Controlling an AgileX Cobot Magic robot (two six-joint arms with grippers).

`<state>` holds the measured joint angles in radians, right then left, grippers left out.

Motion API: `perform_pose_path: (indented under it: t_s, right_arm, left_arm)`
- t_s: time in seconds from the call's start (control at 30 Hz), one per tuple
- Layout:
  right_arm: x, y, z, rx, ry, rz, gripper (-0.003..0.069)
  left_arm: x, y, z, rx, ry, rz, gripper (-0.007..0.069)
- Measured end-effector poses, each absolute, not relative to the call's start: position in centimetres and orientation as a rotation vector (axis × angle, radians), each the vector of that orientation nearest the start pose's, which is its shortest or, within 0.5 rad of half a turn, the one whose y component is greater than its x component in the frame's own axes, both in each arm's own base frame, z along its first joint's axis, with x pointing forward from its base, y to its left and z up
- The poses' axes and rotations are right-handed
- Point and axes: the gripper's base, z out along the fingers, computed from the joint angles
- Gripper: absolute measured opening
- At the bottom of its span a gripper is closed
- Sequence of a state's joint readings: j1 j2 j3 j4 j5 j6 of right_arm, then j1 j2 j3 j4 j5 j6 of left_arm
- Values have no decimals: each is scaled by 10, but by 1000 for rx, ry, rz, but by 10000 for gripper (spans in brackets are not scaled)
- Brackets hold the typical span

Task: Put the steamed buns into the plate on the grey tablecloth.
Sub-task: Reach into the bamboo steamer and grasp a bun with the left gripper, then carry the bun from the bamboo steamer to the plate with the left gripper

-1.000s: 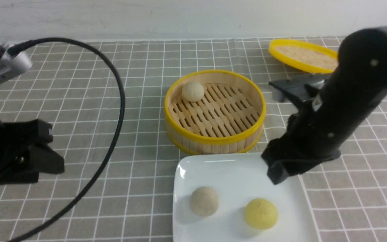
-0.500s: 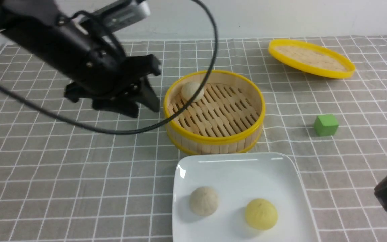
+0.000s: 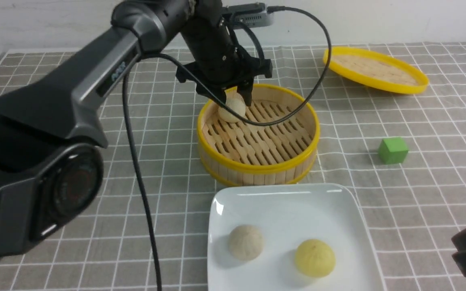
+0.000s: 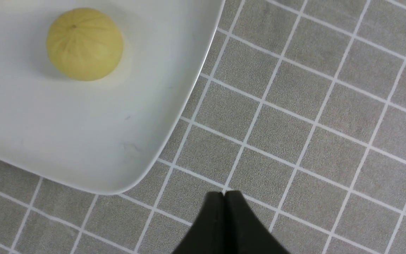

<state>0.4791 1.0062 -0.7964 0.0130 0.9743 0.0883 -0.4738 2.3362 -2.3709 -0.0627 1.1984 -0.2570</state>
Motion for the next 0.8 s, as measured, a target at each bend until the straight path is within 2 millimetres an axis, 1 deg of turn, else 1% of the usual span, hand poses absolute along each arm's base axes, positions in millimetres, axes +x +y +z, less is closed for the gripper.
perform_pose_path:
  t_s: [0.03,0.07,0.13,0.27,0.3,0.37,0.43,0.47,0.5,0.57,0.6,0.63,0.67,0.7,0.73,0.77,0.8]
  right_arm:
    - [154,81,292,-515,2633,198,-10]
    - [154,81,292,-515,2634,197,-9]
    - [154,81,292,-514,2633,198,-8]
    - [155,81,292,-514,2630,198,-6]
    - [155,81,292,-514,2630,198,-6]
    - [155,81,292,-514,2630,198,-5]
    - [155,82,292,-514,2628,199,-3]
    - [155,81,292,-514,2627,199,-2]
    - [155,81,292,-514,2626,197,-1]
    - [155,81,292,-515,2625,196,0]
    - [155,81,292,-514,2624,196,1]
    - [155,81,292,-515,2623,195,1]
    - [155,81,292,-515,2623,195,1]
    - [155,81,292,-515,2623,195,1]
    - [155,81,292,-516,2621,192,1]
    - [155,81,292,-516,2621,192,2]
    - [156,81,292,-519,2620,184,3]
  left_arm:
    - [459,-239,267,283,2659,-291,410]
    - [460,-239,266,284,2657,-282,410]
    - [468,-241,254,287,2656,-255,410]
    - [476,-244,234,295,2655,-238,406]
    - [476,-244,233,298,2654,-238,405]
    - [480,-245,220,318,2653,-218,360]
    - [481,-245,214,320,2669,-209,297]
    - [480,-245,213,321,2684,-208,255]
    - [478,-245,213,321,2700,-213,186]
    - [473,-245,226,342,2711,-238,75]
    - [471,-246,235,350,2700,-264,49]
    - [468,-247,251,363,2671,-311,30]
    - [465,-248,263,368,2647,-339,27]
    - [464,-247,266,367,2640,-348,26]
    - [454,-246,304,372,2567,-416,24]
    - [454,-246,304,372,2567,-416,24]
    - [441,-245,334,381,2507,-454,24]
